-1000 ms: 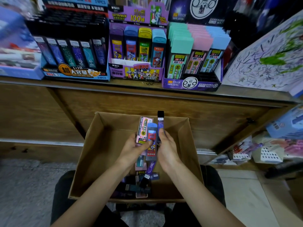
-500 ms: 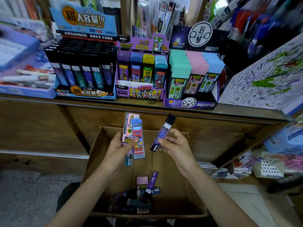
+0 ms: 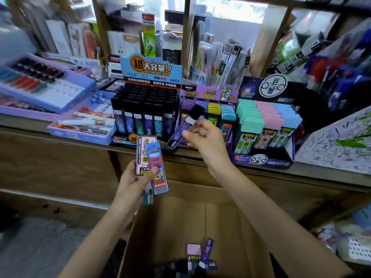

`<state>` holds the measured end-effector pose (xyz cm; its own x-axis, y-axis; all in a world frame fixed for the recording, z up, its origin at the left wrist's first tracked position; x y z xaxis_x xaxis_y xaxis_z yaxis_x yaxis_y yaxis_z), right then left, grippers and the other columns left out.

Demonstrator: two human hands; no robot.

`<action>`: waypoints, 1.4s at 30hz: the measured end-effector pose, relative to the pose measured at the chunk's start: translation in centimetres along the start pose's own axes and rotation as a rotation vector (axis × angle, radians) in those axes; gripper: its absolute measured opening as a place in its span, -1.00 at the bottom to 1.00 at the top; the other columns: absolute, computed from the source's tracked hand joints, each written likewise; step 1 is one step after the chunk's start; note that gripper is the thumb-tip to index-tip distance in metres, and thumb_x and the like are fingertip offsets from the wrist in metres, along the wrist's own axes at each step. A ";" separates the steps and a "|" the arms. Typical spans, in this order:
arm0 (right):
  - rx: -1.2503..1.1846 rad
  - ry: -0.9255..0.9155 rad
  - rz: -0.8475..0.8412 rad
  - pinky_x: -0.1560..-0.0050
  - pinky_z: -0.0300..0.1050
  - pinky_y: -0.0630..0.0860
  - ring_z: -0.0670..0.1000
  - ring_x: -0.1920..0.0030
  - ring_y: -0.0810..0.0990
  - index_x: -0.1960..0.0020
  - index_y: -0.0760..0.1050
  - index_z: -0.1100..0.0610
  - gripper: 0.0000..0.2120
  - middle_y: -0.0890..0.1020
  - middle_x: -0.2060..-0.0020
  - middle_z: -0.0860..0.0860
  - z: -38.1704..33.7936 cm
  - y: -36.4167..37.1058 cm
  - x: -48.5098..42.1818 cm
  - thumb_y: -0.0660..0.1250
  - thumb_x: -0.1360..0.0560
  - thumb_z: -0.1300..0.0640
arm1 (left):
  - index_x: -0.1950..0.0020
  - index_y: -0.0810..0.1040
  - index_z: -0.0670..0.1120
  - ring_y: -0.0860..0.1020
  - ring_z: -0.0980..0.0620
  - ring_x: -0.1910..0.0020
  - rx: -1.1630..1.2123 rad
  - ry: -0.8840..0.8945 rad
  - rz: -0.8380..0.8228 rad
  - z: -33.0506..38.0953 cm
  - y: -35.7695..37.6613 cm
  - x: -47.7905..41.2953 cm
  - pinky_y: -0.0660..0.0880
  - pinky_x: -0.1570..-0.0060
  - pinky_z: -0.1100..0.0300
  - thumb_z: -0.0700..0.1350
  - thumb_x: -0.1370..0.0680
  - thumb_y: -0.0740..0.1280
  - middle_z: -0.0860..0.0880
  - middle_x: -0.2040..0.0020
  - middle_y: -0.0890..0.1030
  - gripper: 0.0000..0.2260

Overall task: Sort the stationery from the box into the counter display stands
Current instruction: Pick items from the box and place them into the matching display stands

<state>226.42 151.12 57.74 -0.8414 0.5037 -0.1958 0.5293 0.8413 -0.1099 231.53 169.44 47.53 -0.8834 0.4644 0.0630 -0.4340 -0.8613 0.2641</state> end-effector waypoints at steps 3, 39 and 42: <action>0.127 -0.055 0.033 0.15 -0.13 0.54 -0.06 0.24 0.59 0.18 0.42 0.00 -0.79 0.59 0.30 -0.06 -1.6 1.3 -2.7 0.40 -0.47 0.24 | -0.14 0.50 0.00 0.66 0.02 0.05 -0.003 0.003 0.012 0.7 -1.8 -0.2 0.59 0.20 0.21 -0.02 -0.32 0.43 0.00 0.03 0.68 -0.60; 0.651 -0.245 -0.006 0.23 -0.31 0.33 -0.17 0.23 0.45 0.13 0.49 0.06 -0.78 0.48 0.22 -0.07 -2.2 4.1 -1.6 0.22 -0.57 -0.06 | -0.19 0.49 -0.02 0.65 0.00 -0.01 0.011 0.038 0.003 3.3 -2.5 -0.9 0.55 0.01 0.06 -0.03 -0.33 0.43 -0.02 -0.01 0.68 -0.57; 0.227 0.044 -0.286 0.27 -0.34 0.43 -0.21 0.29 0.52 0.05 0.50 0.03 -0.83 0.58 0.24 -0.09 -0.5 6.3 0.6 0.22 -0.57 -0.04 | -0.21 0.49 -0.02 0.64 -0.03 -0.03 -0.002 0.021 -0.054 3.2 -1.5 -0.8 0.57 0.03 0.10 -0.02 -0.34 0.45 -0.05 -0.05 0.67 -0.55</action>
<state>229.23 156.80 57.45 -0.9601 0.2667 -0.0841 0.2787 0.8869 -0.3684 233.46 171.01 50.20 -0.8620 0.5061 0.0284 -0.4818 -0.8355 0.2641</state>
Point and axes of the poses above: each hand's wrist, its own x-axis away from the middle knuckle, its own y-axis out of the palm, z = x × y, the point moved 8 cm from there along -x, towards the middle knuckle
